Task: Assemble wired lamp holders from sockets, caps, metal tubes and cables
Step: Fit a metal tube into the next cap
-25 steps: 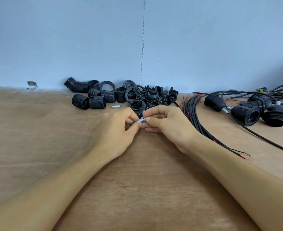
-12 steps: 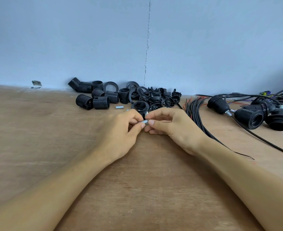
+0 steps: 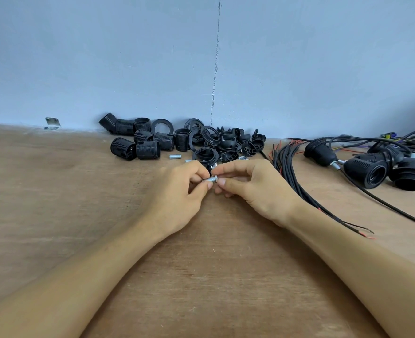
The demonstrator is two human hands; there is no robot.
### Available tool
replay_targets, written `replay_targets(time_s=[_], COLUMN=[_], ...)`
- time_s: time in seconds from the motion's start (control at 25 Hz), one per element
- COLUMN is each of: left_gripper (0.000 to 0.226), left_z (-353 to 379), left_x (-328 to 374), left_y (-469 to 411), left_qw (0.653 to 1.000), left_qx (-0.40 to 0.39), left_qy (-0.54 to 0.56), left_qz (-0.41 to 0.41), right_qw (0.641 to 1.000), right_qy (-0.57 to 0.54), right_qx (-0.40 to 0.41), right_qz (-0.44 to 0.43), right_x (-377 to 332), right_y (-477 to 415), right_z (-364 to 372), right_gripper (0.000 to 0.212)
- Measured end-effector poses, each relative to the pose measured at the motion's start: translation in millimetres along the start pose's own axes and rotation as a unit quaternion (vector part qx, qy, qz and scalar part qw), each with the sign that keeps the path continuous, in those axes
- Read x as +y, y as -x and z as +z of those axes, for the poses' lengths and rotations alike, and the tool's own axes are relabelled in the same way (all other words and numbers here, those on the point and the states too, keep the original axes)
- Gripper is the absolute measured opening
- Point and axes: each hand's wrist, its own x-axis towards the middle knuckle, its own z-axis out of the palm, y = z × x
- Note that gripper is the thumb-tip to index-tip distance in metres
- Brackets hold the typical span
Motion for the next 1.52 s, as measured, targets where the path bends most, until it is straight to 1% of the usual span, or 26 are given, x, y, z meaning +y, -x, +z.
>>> replay_targets(time_s=[0.2, 0.44, 0.52, 0.64, 0.76, 1.04, 1.2, 1.32, 1.52], left_gripper=[0.006, 0.004, 0.004, 0.011, 0.019, 0.008, 0.012, 0.017, 0.011], left_z=[-1.1, -1.7, -1.9, -4.7, -6.1, -3.4, -3.6, -4.0, -3.3], left_x=[2.2, 4.0, 4.9, 4.9, 5.5, 4.0, 4.9, 5.5, 5.9], left_y=[0.7, 1.6, 1.9, 0.1, 0.1, 1.2, 1.8, 2.3, 3.6], left_qw=[1.0, 0.999, 0.999, 0.998, 0.999, 0.996, 0.996, 0.996, 0.995], left_qx=[0.013, 0.023, 0.028, 0.015, -0.002, 0.036, 0.033, 0.033, 0.061], left_qy=[0.012, 0.033, 0.03, 0.051, 0.047, 0.081, 0.084, 0.078, 0.078], left_qz=[0.002, 0.001, 0.003, -0.017, -0.017, -0.011, -0.014, -0.003, 0.016], right_qw=[0.999, 1.0, 0.999, 0.999, 0.999, 0.999, 0.997, 0.996, 0.996], right_qy=[0.043, -0.025, -0.032, -0.033, -0.04, -0.046, -0.07, -0.075, -0.084], right_qx=[0.013, 0.004, 0.002, 0.009, 0.008, 0.006, -0.01, -0.005, -0.008], right_qz=[0.005, 0.007, 0.005, -0.012, -0.025, -0.021, -0.033, -0.047, -0.039], right_x=[2.7, -0.1, -0.6, -1.6, -2.2, -2.5, -3.2, -4.1, -2.8], right_y=[-0.1, -0.7, -0.3, -0.2, -0.3, 0.0, 0.5, 0.8, 0.0], right_z=[-2.8, -2.1, -2.1, -1.0, -2.3, 0.7, -2.2, -2.9, -2.4], right_gripper=[0.013, 0.015, 0.015, 0.014, 0.017, 0.018, 0.019, 0.02, 0.018])
